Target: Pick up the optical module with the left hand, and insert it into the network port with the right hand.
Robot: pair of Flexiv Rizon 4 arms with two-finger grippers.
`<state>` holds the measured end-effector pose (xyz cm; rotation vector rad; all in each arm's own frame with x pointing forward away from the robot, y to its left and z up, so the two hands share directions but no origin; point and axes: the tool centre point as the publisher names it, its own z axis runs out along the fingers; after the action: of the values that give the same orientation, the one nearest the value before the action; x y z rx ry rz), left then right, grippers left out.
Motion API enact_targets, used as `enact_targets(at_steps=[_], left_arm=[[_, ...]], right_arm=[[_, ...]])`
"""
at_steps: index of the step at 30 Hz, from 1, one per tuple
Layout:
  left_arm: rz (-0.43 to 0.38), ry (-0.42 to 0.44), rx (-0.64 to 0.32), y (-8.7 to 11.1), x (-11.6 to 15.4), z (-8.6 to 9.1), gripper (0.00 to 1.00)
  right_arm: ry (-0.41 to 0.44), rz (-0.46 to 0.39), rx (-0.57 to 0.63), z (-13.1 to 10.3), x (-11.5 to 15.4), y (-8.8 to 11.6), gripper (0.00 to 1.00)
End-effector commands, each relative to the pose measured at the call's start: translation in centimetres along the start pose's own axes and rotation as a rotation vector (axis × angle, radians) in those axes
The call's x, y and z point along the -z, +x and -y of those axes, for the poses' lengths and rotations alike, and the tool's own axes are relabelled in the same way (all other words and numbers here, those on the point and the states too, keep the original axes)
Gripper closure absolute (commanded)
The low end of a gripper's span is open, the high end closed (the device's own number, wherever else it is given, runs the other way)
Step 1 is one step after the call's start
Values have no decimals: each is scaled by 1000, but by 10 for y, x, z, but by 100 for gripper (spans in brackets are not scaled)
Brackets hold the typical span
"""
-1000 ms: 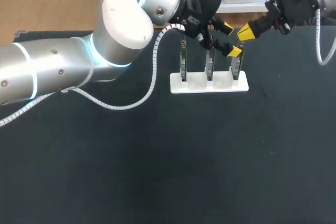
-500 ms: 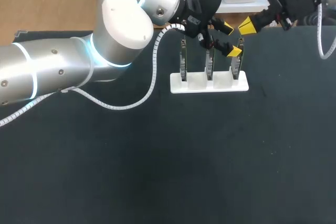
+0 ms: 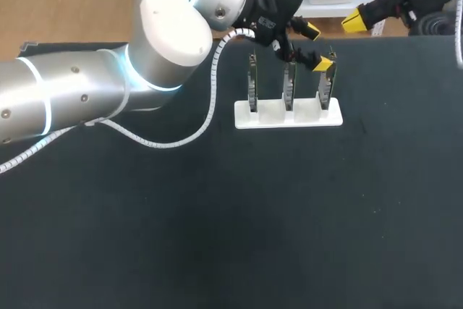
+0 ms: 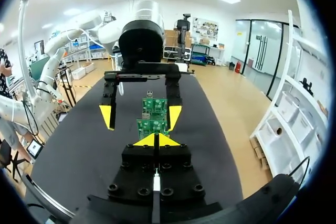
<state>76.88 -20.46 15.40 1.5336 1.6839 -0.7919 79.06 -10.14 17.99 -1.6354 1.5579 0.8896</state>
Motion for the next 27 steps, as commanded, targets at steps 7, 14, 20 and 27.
enact_targets(at_steps=[7,14,20,27], left_arm=[[13,-103,-31,-16,26,-3,0],[17,-182,-67,-25,45,-11,0],[63,-205,-100,-31,50,-10,0],[63,-205,-100,-31,50,-10,0]], right_arm=[[82,1,33,-13,15,-10,100],[104,-6,57,-11,21,-15,100],[126,-1,60,-10,24,-15,0],[126,-1,60,-10,24,-15,0]])
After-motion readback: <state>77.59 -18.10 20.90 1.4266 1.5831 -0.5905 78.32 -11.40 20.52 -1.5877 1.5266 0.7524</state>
